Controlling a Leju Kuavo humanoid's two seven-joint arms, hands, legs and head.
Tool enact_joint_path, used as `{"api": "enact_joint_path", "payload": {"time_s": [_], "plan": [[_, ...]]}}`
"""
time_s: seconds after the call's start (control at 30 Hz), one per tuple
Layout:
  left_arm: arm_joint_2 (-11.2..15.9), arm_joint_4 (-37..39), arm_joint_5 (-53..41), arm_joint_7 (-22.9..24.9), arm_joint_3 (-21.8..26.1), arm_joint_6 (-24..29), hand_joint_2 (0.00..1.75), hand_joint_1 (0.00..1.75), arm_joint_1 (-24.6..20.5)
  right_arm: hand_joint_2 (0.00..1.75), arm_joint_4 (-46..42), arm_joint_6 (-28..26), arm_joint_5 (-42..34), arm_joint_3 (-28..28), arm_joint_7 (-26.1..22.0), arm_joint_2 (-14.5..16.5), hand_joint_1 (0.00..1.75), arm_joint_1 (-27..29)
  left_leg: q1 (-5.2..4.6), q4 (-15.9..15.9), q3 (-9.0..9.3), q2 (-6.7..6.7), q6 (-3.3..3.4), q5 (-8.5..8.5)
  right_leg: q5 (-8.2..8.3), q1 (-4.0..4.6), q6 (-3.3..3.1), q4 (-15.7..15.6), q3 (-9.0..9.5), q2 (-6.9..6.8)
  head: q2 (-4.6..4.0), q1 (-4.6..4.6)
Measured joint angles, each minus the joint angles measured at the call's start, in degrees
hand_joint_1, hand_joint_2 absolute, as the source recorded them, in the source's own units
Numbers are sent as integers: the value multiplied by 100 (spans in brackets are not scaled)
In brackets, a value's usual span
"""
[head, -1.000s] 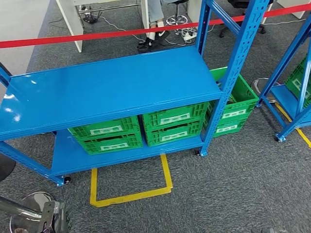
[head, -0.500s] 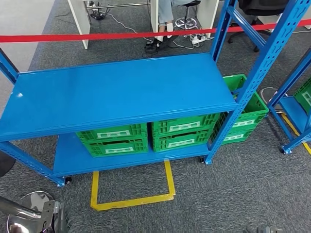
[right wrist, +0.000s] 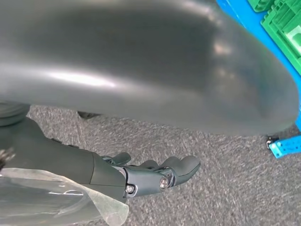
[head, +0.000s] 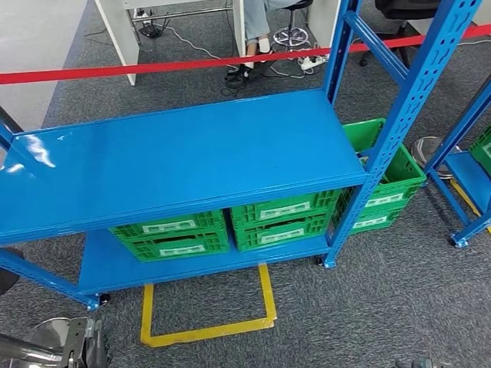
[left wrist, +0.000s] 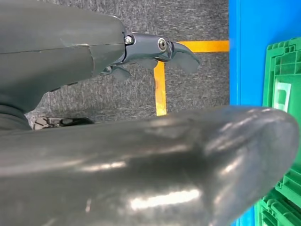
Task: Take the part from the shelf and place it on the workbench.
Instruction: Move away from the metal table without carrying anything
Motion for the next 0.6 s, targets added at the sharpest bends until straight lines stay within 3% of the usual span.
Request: {"api": "enact_joint_path", "payload": {"time_s": [0.03,0.07,0.13,0.2,0.27,0.37,0.43,0.5,0.53,0.57,0.6], "plan": [[-1,0,1,0,-1,0,0,0,7,0,0,1,0,1,0,0,0,1,1,108,-124,0,1,-36,-34,2,-1,0,43,4,-1,-1],[-1,0,1,0,-1,0,0,0,11,0,0,2,0,1,0,0,0,0,0,23,-158,0,13,70,-67,6,2,0,96,7,-1,-2],[1,0,1,0,0,0,0,0,11,0,0,3,-1,1,-1,0,0,-4,-13,-620,-13,14,76,622,-139,15,12,-4,195,2,-1,-1],[6,1,2,1,-1,2,0,0,7,0,9,4,-2,1,-4,-2,0,-13,-61,-1171,117,114,156,924,-210,30,48,-3,268,-17,-1,-8],[6,1,3,3,1,8,0,0,1,0,21,5,1,3,-7,-4,0,-8,-102,-1305,127,176,211,921,-271,41,118,-23,287,-57,-1,-24],[4,-1,2,2,6,15,0,0,3,0,21,7,0,8,-16,-12,0,-15,-68,-1433,214,83,270,1034,-409,53,221,30,306,-91,-1,-27],[0,-2,1,1,5,14,0,0,-7,0,23,7,-1,14,-23,-22,0,-26,-42,-1487,270,15,311,1047,-702,46,267,532,72,-38,-1,-8],[-2,-1,1,0,4,13,0,0,-6,0,32,7,1,25,-24,-25,0,-27,-47,-1485,284,-58,341,1017,-1000,37,296,1263,-369,-10,-1,0],[-3,-1,1,0,3,13,0,0,-2,0,37,6,1,30,-24,-26,0,-26,-52,-1483,295,-95,347,1000,-1030,35,304,1489,-533,-6,-1,-1],[-3,0,1,0,3,13,0,0,2,0,40,5,1,35,-24,-28,0,-26,-54,-1480,320,-147,343,978,-906,34,305,1479,-589,0,-1,1],[-4,0,1,0,3,13,0,0,3,0,42,3,0,37,-24,-32,0,-25,-55,-1478,356,-202,335,951,-676,33,300,1250,-535,16,-1,1]]}}
